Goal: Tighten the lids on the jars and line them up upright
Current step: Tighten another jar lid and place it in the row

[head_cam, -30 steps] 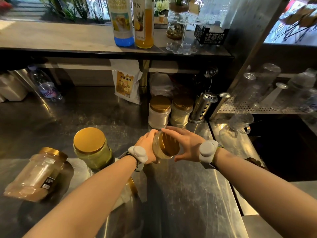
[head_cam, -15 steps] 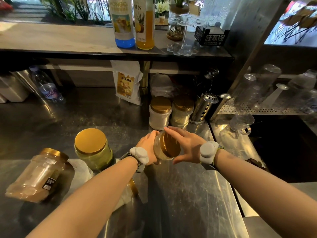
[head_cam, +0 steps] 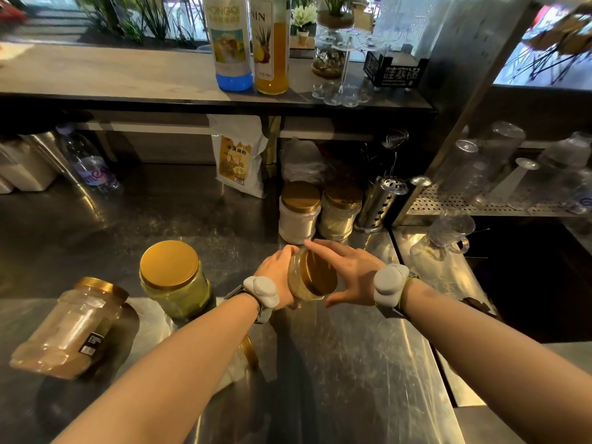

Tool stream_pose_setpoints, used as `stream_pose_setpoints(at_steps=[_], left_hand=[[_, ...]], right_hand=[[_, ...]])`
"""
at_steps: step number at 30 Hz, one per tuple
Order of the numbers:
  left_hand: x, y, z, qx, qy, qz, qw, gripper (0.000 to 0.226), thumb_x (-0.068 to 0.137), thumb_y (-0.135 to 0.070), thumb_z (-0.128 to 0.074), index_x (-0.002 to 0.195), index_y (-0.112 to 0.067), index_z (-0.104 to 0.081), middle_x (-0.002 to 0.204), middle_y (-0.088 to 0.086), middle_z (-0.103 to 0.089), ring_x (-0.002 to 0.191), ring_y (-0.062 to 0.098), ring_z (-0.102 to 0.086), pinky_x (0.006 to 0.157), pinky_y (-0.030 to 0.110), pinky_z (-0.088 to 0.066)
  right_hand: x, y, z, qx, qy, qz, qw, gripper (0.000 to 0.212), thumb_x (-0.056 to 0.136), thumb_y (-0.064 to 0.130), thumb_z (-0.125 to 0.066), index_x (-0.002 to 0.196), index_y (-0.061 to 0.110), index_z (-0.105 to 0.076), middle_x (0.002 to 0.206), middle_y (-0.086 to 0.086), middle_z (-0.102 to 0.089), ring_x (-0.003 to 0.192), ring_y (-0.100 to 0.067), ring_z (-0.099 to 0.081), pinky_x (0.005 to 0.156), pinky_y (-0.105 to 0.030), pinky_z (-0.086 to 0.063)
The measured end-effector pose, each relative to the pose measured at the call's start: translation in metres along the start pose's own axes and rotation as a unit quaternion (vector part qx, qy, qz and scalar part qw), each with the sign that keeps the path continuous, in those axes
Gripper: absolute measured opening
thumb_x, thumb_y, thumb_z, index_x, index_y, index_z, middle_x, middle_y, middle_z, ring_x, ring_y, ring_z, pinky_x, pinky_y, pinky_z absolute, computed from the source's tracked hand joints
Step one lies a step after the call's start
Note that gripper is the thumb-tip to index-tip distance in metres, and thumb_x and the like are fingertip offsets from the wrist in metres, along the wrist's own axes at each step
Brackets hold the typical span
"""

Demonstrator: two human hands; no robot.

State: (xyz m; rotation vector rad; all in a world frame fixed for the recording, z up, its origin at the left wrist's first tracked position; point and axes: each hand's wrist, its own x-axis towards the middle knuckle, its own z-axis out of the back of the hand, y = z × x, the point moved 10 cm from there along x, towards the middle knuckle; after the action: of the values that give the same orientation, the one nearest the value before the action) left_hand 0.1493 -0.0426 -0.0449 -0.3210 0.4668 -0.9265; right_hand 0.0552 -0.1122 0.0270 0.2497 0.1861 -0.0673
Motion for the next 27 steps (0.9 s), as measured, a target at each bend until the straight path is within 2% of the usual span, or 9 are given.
stream_pose_setpoints(at_steps=[3,7,10,15,19,23,27], left_hand=[[-0.002,-0.001,0.003,0.015,-0.003,-0.003,1.0,0.094,0.069,-0.034,-0.083,0.142,-0.022,-0.024,0.138,0.004,-0.044,0.123,0.023,-0.05,0.105,0.038,-0.043],[-0.002,-0.005,0.006,-0.001,-0.017,-0.007,1.0,0.101,0.058,-0.032,-0.088,0.138,-0.025,-0.027,0.134,0.003,-0.05,0.119,0.024,-0.054,0.099,0.039,-0.049],[-0.002,-0.005,0.009,0.046,-0.021,0.024,0.998,0.101,0.057,-0.028,-0.09,0.136,-0.028,-0.028,0.128,0.002,-0.054,0.112,0.024,-0.06,0.093,0.036,-0.05],[-0.007,-0.006,0.009,-0.004,-0.013,-0.015,1.0,0.096,0.065,-0.031,-0.086,0.139,-0.023,-0.026,0.137,0.004,-0.046,0.123,0.025,-0.051,0.102,0.039,-0.047],[-0.01,-0.007,0.011,-0.02,-0.018,-0.019,0.999,0.093,0.068,-0.03,-0.084,0.141,-0.023,-0.025,0.139,0.003,-0.044,0.126,0.024,-0.049,0.104,0.039,-0.046],[-0.011,-0.006,0.015,-0.033,-0.02,-0.01,0.999,0.093,0.067,-0.024,-0.084,0.14,-0.022,-0.027,0.137,0.004,-0.045,0.124,0.023,-0.05,0.102,0.039,-0.047],[-0.01,-0.004,0.013,-0.032,0.013,0.006,0.999,0.096,0.07,-0.02,-0.083,0.144,-0.02,-0.022,0.139,0.006,-0.043,0.125,0.025,-0.049,0.104,0.041,-0.045]], right_hand=[[0.002,0.001,-0.001,0.003,-0.006,0.006,1.0,0.111,0.075,0.045,-0.077,0.15,0.038,0.005,0.158,0.002,-0.018,0.14,-0.027,-0.033,0.106,-0.04,-0.042],[0.005,-0.009,-0.008,0.014,0.023,-0.044,0.999,0.105,0.079,0.058,-0.067,0.151,0.035,0.006,0.156,-0.002,-0.021,0.138,-0.029,-0.035,0.106,-0.041,-0.042],[0.005,-0.011,-0.008,-0.002,0.031,-0.059,0.998,0.106,0.078,0.064,-0.063,0.151,0.033,0.009,0.157,-0.004,-0.021,0.137,-0.03,-0.036,0.106,-0.042,-0.042],[0.002,-0.005,-0.008,0.057,0.03,-0.042,0.997,0.106,0.077,0.061,-0.066,0.149,0.042,0.01,0.159,0.001,-0.012,0.142,-0.029,-0.028,0.109,-0.042,-0.039],[0.005,-0.006,-0.013,0.101,0.027,-0.063,0.993,0.093,0.083,0.059,-0.06,0.148,0.044,0.005,0.156,-0.001,-0.018,0.137,-0.03,-0.035,0.103,-0.038,-0.044],[0.009,-0.011,-0.015,0.142,0.012,-0.102,0.985,0.088,0.085,0.054,-0.06,0.149,0.041,-0.002,0.153,-0.002,-0.021,0.134,-0.029,-0.038,0.101,-0.035,-0.043],[0.014,-0.013,-0.017,0.181,0.0,-0.159,0.971,0.085,0.085,0.053,-0.062,0.15,0.038,-0.01,0.152,-0.003,-0.024,0.133,-0.029,-0.038,0.104,-0.039,-0.043]])
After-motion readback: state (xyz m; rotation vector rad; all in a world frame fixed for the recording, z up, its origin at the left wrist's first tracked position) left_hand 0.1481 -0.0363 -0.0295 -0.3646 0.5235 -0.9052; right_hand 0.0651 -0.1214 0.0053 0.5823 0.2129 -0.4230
